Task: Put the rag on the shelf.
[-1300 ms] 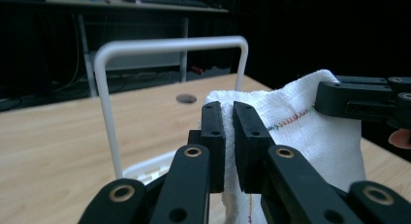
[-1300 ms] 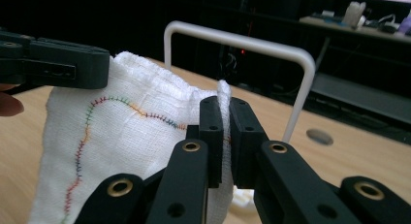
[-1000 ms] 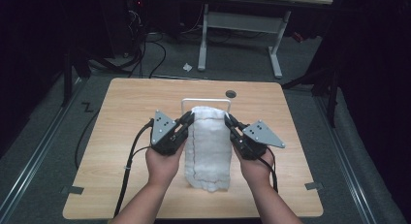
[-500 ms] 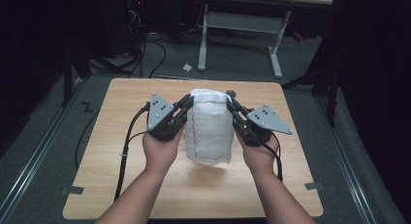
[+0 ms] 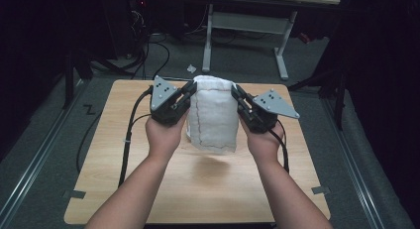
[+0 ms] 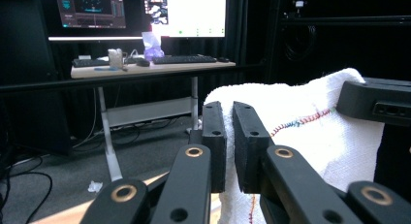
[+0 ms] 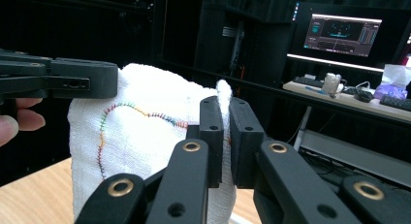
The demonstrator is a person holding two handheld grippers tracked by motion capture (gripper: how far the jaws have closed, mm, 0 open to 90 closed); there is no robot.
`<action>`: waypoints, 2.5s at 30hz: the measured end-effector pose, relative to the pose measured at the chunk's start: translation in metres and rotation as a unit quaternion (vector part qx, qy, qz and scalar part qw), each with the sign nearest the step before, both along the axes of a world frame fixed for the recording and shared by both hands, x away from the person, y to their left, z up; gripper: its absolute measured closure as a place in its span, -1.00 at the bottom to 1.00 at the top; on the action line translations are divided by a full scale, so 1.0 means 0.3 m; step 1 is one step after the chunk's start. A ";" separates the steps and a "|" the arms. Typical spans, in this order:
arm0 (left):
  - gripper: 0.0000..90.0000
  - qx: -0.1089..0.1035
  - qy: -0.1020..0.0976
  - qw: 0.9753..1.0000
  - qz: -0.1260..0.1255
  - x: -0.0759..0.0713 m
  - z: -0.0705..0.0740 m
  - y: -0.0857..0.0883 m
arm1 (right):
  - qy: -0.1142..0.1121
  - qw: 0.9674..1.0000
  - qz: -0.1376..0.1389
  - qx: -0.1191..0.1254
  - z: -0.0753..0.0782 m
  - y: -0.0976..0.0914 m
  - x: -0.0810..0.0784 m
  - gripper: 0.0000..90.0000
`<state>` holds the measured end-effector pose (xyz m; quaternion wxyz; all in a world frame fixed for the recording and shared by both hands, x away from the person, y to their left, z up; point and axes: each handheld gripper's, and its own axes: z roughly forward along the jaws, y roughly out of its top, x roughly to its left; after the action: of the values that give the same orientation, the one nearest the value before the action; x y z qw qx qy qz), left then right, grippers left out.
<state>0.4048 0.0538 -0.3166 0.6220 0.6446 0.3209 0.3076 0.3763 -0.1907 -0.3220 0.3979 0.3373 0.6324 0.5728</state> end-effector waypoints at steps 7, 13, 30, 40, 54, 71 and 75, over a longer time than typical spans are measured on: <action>0.88 0.016 -0.010 1.000 0.009 0.078 0.051 -0.015 | 0.000 1.000 -0.004 0.009 0.043 -0.003 0.078 0.91; 0.88 0.039 -0.007 0.999 0.022 0.149 0.076 -0.030 | 0.005 1.000 -0.007 0.015 0.063 -0.005 0.152 0.91; 0.88 0.078 0.010 0.996 0.043 0.319 0.090 -0.074 | 0.029 0.999 -0.027 0.006 0.063 -0.019 0.326 0.91; 0.88 0.078 0.064 0.993 0.060 0.435 0.034 -0.068 | 0.055 0.998 -0.028 -0.035 0.019 0.013 0.422 0.91; 0.86 0.081 0.143 0.986 0.037 0.526 -0.108 -0.080 | 0.134 0.988 -0.046 -0.056 -0.106 -0.004 0.544 0.91; 0.48 0.045 0.173 0.984 0.020 0.538 -0.183 -0.047 | 0.167 0.984 -0.028 -0.061 -0.152 0.012 0.571 0.57; 0.42 0.055 0.165 0.984 0.024 0.531 -0.178 -0.055 | 0.168 0.983 -0.029 -0.068 -0.151 0.015 0.567 0.45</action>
<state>0.5640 0.0371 -0.3700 0.5165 0.7115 0.4177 0.2291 0.5462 -0.1863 -0.3674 0.3241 0.4189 0.7179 0.4517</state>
